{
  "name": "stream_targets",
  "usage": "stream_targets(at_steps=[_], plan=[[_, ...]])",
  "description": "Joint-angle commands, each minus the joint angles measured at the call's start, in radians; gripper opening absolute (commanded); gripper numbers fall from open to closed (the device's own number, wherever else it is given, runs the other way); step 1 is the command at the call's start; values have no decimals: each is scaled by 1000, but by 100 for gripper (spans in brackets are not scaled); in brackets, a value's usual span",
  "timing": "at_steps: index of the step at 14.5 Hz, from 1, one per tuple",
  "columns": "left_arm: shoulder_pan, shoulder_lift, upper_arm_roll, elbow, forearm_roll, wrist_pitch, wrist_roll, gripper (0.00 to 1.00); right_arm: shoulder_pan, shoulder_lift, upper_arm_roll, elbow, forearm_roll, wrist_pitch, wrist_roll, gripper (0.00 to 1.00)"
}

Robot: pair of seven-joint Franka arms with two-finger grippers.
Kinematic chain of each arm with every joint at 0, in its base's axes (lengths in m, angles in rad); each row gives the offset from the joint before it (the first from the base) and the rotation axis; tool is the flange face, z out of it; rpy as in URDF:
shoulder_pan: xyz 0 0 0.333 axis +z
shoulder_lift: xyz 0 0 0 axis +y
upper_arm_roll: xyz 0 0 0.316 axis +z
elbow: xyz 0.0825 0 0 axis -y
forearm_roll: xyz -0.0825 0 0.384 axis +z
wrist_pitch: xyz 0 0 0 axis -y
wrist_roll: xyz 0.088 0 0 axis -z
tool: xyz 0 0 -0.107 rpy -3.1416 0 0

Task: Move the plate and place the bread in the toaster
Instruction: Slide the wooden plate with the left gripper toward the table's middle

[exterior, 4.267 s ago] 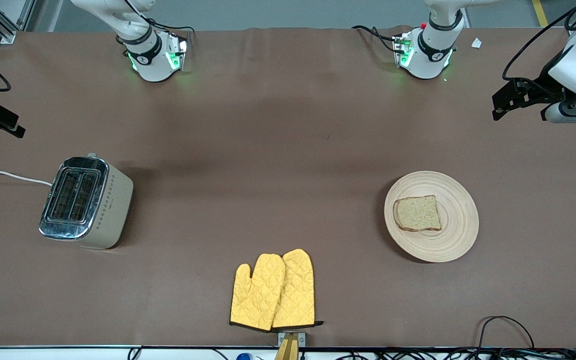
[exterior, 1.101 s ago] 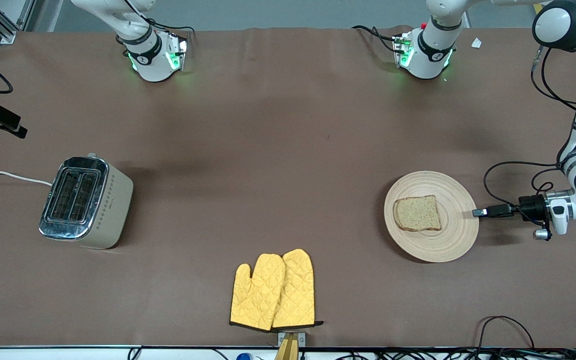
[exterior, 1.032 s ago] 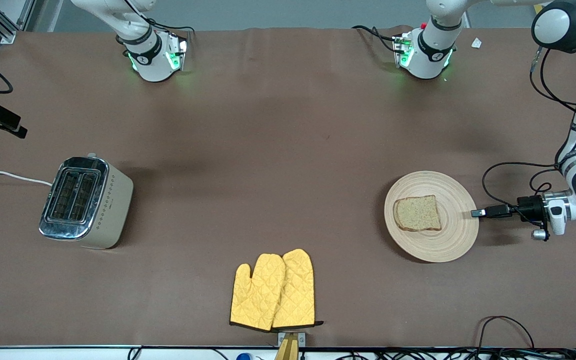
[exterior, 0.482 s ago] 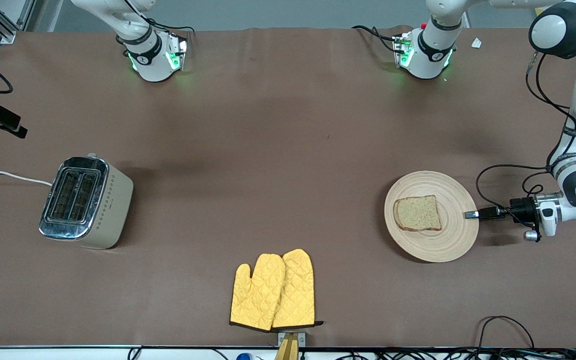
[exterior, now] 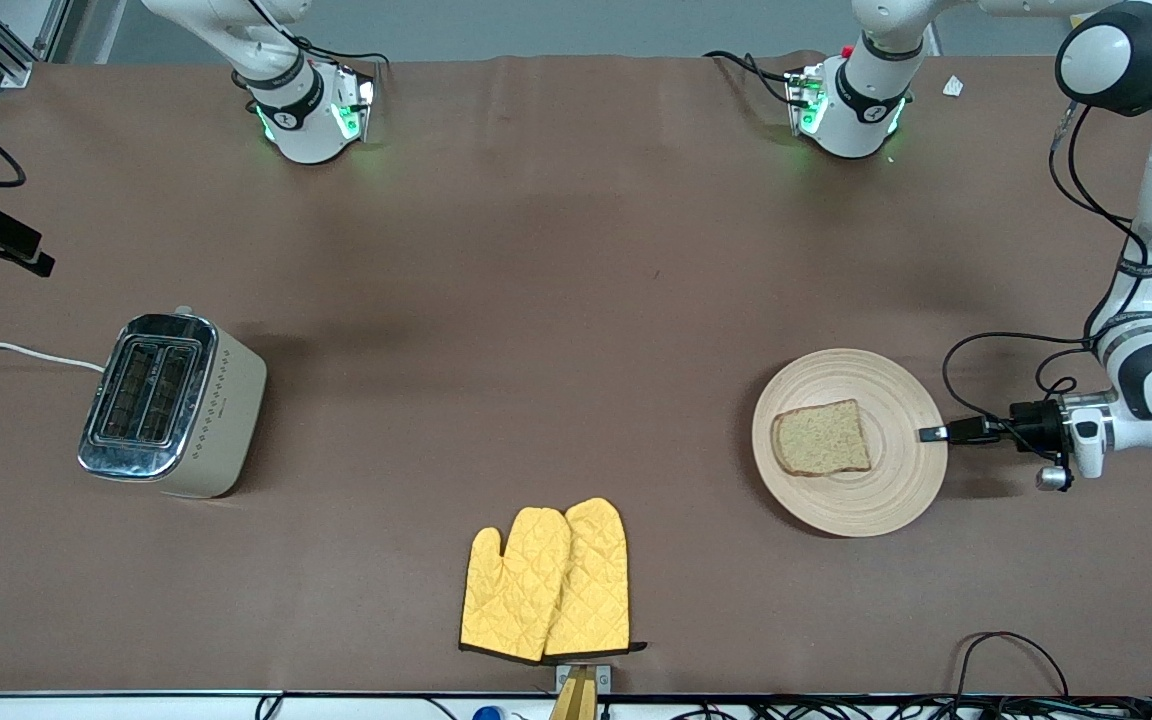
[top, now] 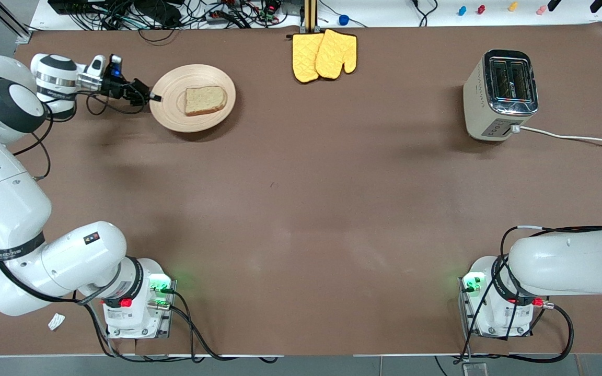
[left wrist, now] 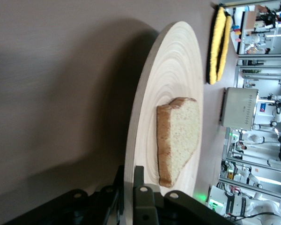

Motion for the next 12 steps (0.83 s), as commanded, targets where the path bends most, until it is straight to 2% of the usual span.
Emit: stream_targets(at_steps=[1, 3, 7, 9, 12], plan=[[-7, -19, -90, 13, 3, -5, -10, 1, -19, -15, 10, -13, 8, 1, -3, 100], [-37, -25, -145, 12, 3, 2, -16, 1, -19, -15, 10, -13, 8, 1, -3, 100], [-135, -37, -188, -4, -7, 44, -2, 1, -19, -15, 10, -13, 8, 1, -3, 100], [-140, -46, -260, -69, -12, 138, -2, 0, -19, -15, 10, -13, 8, 1, -3, 100], [-133, -45, -398, -204, -17, 361, -2, 0, -19, -15, 10, -13, 8, -1, -3, 100]])
